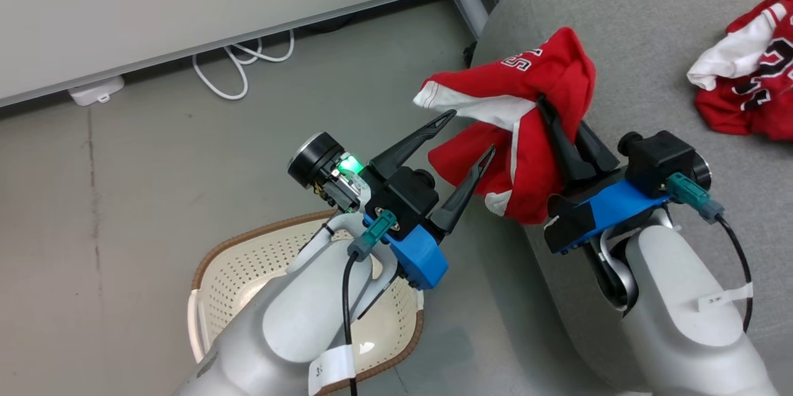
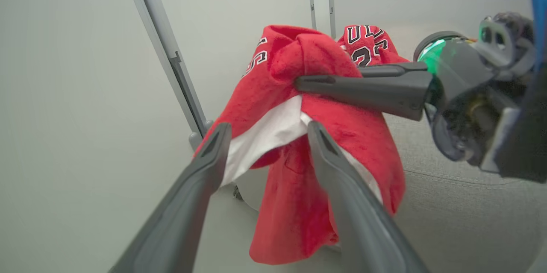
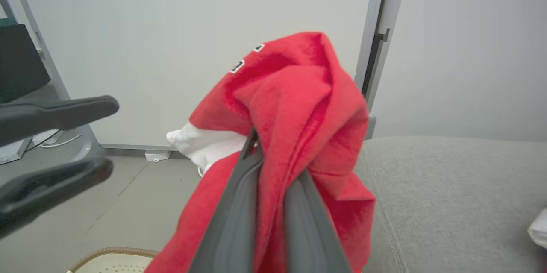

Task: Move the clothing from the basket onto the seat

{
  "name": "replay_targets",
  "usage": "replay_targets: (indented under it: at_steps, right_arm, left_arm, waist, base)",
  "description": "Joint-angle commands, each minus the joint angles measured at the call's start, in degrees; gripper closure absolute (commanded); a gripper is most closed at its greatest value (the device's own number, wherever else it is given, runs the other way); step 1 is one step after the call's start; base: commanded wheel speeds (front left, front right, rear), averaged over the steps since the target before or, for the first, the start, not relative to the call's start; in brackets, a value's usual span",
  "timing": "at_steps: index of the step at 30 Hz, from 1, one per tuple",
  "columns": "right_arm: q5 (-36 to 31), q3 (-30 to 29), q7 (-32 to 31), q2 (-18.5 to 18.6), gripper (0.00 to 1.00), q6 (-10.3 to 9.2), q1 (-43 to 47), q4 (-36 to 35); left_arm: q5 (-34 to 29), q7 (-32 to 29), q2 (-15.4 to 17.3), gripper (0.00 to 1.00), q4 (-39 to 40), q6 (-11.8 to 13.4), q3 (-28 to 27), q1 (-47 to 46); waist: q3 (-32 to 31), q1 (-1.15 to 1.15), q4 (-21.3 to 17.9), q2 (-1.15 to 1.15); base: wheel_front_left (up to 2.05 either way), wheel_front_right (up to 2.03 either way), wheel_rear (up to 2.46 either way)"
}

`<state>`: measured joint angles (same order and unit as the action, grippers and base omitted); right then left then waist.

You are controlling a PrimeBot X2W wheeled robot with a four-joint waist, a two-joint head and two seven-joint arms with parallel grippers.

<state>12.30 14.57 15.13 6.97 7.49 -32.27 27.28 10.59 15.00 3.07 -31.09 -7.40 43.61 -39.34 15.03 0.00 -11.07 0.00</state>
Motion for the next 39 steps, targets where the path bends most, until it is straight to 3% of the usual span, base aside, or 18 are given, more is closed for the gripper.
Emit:
replay_targets:
  at_steps: [1, 19, 39]
  right_arm:
    - [-0.31, -0.72, 0.02, -0.02, 1.00, 0.01, 1.04, -0.53]
    - [-1.00, -11.14, 0.02, 0.88, 1.00, 0.01, 5.87, -5.28]
    - [-1.07, -14.42, 0.01, 0.32, 1.00, 0.01, 9.47, -6.95]
  left_arm:
    - [0.19, 0.27, 0.15, 0.00, -0.10, -0.11, 0.40, -0.92]
    - [1.44, 0.27, 0.09, 0.00, -0.84, -0.10, 4.67, -1.03]
    - [2.13, 0.27, -0.06, 0.00, -0.29, -0.11, 5.75, 0.12]
  waist:
    - [0.84, 0.00, -1.54, 0.00]
    - [2.87, 0.00, -8.17, 0.00]
    - [2.51, 0.00, -9.08, 0.00]
  base:
    - [0.00, 0.00, 0.00]
    - [0.00, 0.00, 0.00]
    - [0.00, 0.00, 0.00]
